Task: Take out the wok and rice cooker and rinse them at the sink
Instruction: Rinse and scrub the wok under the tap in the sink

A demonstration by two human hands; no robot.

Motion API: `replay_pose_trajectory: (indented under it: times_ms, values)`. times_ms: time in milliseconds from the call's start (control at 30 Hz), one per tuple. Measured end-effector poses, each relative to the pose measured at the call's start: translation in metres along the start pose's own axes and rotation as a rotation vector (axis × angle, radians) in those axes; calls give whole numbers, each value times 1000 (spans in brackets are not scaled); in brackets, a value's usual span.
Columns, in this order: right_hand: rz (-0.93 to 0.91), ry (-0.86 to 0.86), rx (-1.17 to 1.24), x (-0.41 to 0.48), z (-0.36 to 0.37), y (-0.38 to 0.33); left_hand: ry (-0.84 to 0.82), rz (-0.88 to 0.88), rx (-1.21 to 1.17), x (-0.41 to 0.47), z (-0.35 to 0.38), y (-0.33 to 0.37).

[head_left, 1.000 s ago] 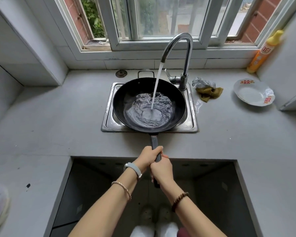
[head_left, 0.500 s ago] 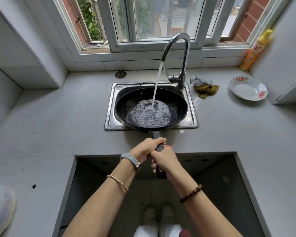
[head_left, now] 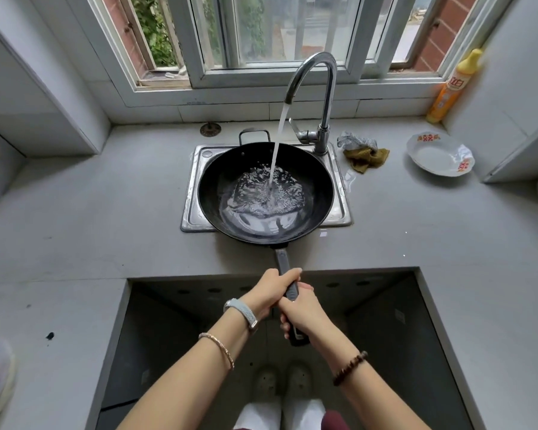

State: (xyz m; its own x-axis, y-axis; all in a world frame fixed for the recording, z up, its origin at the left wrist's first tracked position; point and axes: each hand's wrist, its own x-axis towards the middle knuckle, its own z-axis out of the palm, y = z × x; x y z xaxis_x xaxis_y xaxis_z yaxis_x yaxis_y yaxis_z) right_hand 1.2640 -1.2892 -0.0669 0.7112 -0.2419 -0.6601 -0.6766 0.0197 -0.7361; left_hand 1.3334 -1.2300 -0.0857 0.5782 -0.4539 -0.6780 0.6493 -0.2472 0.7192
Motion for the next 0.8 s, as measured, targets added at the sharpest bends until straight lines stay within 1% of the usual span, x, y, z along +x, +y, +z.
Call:
replay_pose_trajectory:
  times_ms: [200,400,600,700,800]
  values:
    - [-22,-16,-23,-1,-1,6,-11,-2,20,1,1,-7]
    - [-31,-62,35,-3,-7,-25,8,-34,12,6,-5,22]
    - [-18,-120,124,-3,-14,-57,44,-100,97,12,-9,50]
    - [-17,-145,140,-4,-18,-62,65,-97,102,11,-6,57]
    - [-9,-142,119,-3,-21,-55,40,-103,60,12,-4,49]
